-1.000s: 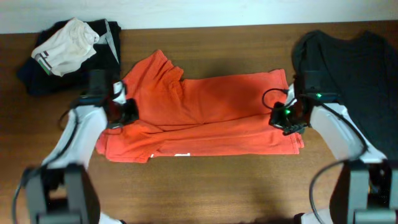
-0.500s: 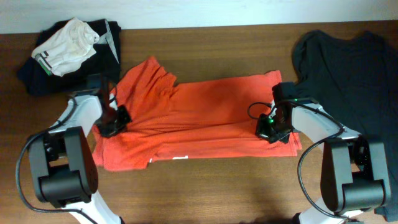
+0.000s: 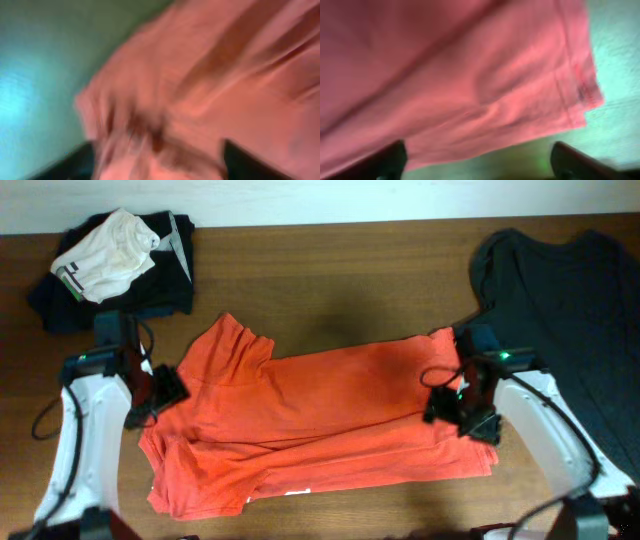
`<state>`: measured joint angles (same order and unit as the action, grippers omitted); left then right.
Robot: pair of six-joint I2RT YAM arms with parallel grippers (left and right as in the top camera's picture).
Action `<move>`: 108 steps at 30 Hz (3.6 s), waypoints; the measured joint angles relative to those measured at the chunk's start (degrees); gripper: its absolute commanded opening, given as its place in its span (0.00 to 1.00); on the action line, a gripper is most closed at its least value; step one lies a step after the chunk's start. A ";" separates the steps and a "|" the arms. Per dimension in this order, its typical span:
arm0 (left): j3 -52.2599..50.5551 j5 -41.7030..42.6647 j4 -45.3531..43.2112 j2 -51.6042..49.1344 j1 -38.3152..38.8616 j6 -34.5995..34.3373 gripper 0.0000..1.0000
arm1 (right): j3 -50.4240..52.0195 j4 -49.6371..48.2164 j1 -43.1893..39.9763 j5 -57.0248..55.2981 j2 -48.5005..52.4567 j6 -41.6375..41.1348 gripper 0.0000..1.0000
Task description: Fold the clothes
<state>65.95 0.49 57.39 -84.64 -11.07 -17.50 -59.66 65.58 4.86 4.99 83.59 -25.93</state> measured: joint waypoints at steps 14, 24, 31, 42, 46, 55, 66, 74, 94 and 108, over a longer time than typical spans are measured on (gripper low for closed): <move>0.76 14.73 -41.66 -19.39 2.51 17.20 0.91 | -7.54 0.59 0.00 -0.02 -0.28 5.44 0.99; 0.94 10.58 -46.21 -29.81 2.60 25.42 0.36 | -7.54 -0.09 0.00 -0.04 0.24 5.44 0.99; 1.31 7.85 -45.68 -30.36 2.60 26.73 0.00 | -7.65 -10.16 -1.95 -3.76 0.39 5.84 0.99; 1.42 7.85 -45.46 -30.38 2.60 26.73 0.00 | -8.35 -37.97 -2.58 -4.17 25.20 14.43 0.78; 1.44 7.85 -45.46 -30.40 2.60 26.73 0.00 | -8.74 -42.05 -5.27 -5.46 27.50 14.82 0.75; 1.44 7.85 -45.66 -30.40 2.60 26.73 0.00 | -9.14 -47.89 -10.73 -4.72 29.20 15.21 0.49; 1.44 7.82 -45.64 -30.40 2.60 26.73 0.00 | -13.31 -38.77 -21.20 -10.05 29.49 11.19 0.68; 1.44 7.85 -45.97 -30.47 2.60 26.73 0.00 | -35.82 -21.27 -22.03 5.90 30.36 20.06 0.84; 1.44 7.82 -46.49 -30.58 2.60 26.73 0.00 | -23.69 -29.42 -8.92 2.56 37.53 21.31 0.07; 1.11 13.92 -35.43 -18.97 2.60 23.89 0.73 | -35.17 -11.78 -8.41 1.46 40.24 17.11 0.04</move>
<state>67.07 14.41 21.96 -103.61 -8.47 6.39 -94.83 53.80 -3.55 6.46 123.83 -8.82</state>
